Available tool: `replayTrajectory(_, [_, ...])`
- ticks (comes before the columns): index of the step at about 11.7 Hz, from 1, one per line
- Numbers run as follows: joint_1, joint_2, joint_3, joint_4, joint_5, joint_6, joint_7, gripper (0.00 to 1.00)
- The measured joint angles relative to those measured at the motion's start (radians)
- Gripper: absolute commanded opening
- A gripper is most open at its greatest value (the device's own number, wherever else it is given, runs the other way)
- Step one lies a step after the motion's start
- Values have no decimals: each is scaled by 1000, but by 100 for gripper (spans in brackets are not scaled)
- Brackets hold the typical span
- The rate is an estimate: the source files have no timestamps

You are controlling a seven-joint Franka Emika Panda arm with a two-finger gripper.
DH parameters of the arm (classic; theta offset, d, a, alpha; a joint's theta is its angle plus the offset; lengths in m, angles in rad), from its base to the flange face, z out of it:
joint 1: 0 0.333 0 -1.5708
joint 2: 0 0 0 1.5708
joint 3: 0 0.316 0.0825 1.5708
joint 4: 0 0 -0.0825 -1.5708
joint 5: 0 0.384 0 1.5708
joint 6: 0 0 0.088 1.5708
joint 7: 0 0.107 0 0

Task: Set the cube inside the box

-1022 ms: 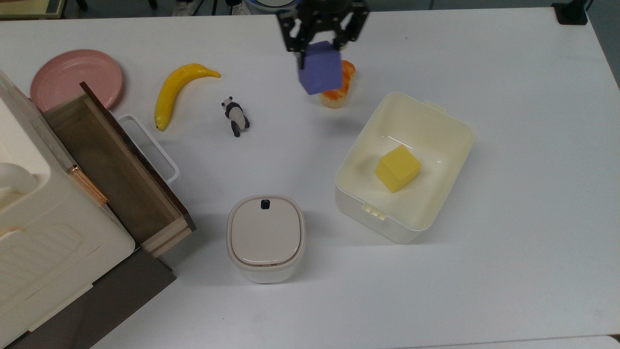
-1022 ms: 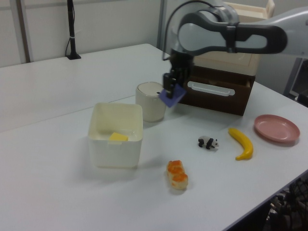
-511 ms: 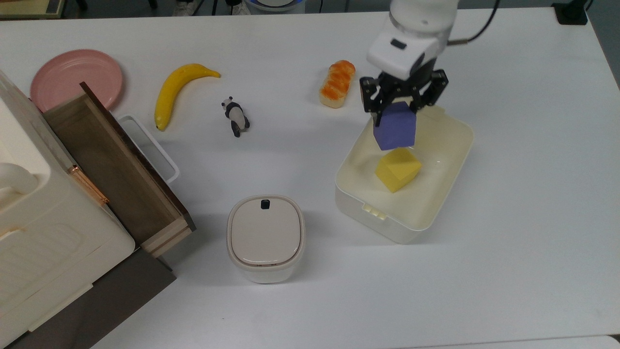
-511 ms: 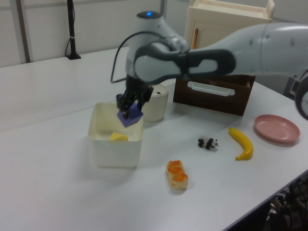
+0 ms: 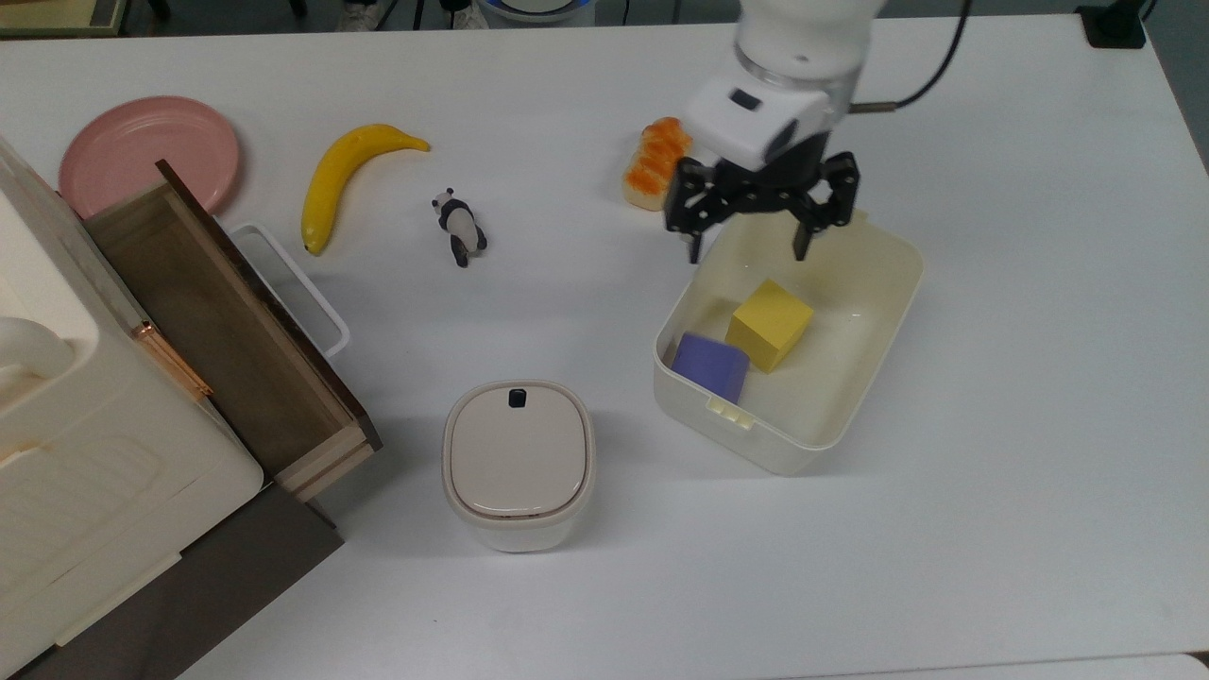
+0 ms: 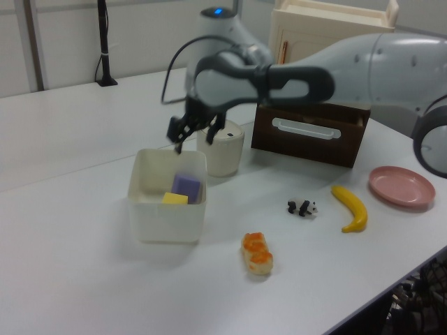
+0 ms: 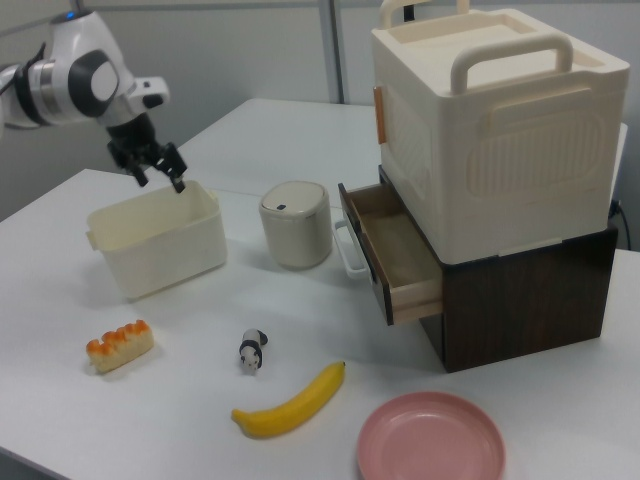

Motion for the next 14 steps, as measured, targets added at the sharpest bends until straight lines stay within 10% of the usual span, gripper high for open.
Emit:
replayTrajectory(8, [-341, -188, -6, -68, 2, -289, -263, 100])
replayTrajectory(14, [-363, -206, -40, -99, 19, -298, -313, 100])
